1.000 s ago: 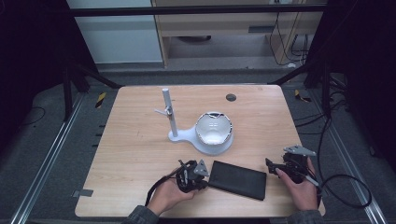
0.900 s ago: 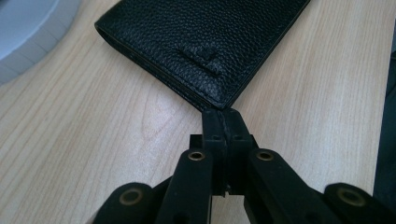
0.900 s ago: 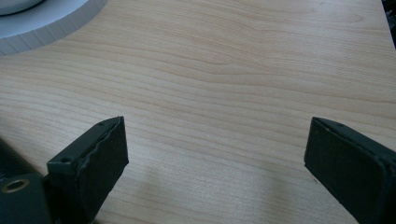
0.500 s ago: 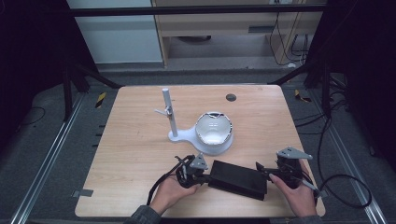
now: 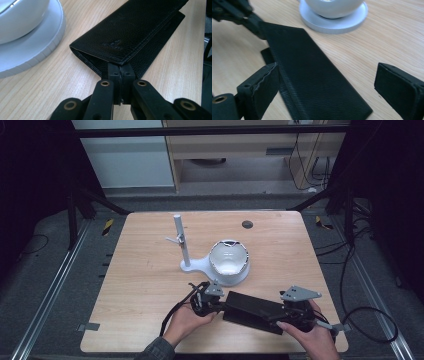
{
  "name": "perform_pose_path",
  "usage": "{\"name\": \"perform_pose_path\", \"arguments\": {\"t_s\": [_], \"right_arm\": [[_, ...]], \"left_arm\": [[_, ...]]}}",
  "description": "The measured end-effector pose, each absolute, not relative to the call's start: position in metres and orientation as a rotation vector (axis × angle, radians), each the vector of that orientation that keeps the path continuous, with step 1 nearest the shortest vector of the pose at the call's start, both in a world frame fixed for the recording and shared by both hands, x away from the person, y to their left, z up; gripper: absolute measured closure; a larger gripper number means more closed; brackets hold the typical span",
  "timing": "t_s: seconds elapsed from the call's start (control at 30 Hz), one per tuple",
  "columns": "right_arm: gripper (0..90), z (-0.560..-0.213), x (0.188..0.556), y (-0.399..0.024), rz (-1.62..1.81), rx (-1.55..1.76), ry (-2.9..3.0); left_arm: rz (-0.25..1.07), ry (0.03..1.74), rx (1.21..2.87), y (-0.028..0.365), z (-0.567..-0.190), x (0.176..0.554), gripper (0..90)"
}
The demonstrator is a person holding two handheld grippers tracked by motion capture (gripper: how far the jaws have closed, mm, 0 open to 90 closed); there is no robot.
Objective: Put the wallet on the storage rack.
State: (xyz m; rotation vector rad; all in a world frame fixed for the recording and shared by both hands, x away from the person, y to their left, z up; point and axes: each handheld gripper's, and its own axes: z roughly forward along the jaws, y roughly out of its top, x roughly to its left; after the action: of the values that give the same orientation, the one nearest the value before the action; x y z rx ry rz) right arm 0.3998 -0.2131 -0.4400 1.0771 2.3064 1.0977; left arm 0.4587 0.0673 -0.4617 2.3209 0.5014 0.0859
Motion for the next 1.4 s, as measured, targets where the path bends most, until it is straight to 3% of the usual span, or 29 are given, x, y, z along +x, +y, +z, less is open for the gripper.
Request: {"name": "perform_pose_path", "arguments": {"t_s": [0.4,1.4], "right_arm": [[16.9,-0.438,0.404,-0.19,0.959,0.976,2.435],[31.2,-0.457,0.417,-0.166,0.755,0.897,2.558]], "left_arm": [[0.077,0.527,2.32,0.065,-0.462,0.468,89.0],[0.082,0.534,2.298,0.064,-0.459,0.466,88.9]]}}
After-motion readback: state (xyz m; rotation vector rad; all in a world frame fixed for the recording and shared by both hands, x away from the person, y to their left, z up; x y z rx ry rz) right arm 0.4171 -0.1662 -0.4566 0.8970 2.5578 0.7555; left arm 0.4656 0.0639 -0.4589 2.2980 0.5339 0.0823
